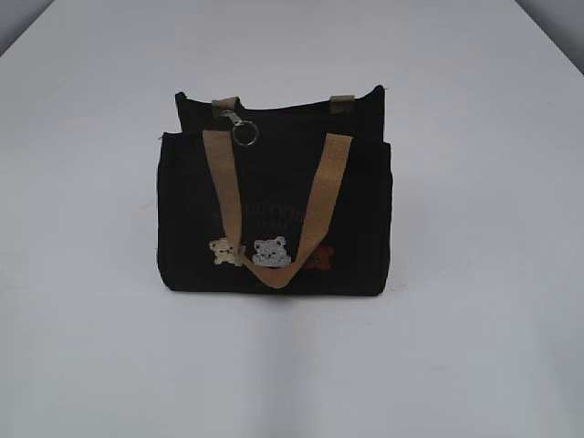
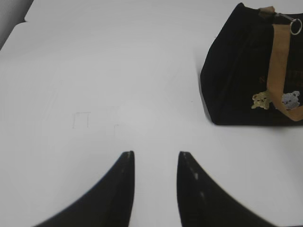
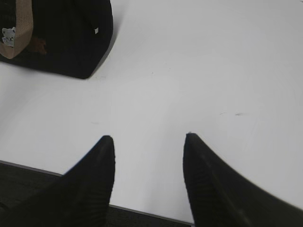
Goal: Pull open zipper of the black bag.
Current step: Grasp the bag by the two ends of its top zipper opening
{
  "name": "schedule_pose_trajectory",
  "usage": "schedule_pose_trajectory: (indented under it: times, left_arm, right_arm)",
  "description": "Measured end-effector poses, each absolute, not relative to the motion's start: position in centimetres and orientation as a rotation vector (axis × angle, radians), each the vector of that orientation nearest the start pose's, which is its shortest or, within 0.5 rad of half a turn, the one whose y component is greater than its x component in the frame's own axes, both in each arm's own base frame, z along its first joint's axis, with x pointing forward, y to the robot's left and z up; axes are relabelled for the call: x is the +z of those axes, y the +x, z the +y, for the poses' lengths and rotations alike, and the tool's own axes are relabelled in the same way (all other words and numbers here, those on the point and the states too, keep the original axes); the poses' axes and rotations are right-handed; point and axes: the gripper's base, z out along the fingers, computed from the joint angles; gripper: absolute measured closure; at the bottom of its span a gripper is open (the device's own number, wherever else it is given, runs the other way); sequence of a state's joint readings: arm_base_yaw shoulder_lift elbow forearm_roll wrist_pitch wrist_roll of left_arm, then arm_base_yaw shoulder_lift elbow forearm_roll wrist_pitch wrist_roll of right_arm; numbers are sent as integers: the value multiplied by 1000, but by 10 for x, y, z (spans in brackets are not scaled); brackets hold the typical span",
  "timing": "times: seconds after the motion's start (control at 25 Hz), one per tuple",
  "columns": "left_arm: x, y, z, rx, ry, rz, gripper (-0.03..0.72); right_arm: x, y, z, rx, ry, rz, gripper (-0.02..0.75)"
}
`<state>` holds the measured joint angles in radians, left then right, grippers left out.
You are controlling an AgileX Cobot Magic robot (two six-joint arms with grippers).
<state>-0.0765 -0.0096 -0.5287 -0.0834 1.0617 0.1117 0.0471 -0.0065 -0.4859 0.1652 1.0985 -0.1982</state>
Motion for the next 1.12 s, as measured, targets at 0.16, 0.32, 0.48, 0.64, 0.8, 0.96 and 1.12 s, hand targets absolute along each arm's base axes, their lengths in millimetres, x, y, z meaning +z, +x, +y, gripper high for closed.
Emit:
schedule_pose_trajectory:
  times: [0.16,0.32,0.48,0.64,0.8,0.96,1.12]
  left_arm:
    - [285,-11,-7,-99,195,1994,452]
    - [297,0,-19,-174,334,1941,426]
    - [313,43,-36,-200,566,1723,344]
    - [300,107,-49,-235,726,1733,295]
    - [263,177,-60,-309,827,1806,287]
    - [233,225,-75,-361,940,1837,286]
    - [204,257,-89,-407,1013,1905,286]
  right_arm:
    - [271,-7,13,107,-265,2063,366]
    - [271,-7,13,107,-265,2063,366]
    - [271,-7,13,107,-265,2063,366]
    - [271,-7,13,107,-265,2063,366]
    - [271,-7,13,107,-265,2063,366]
    - [271,-7,13,107,-265,2063,366]
    - [271,-7,13,107,-265,2063,366]
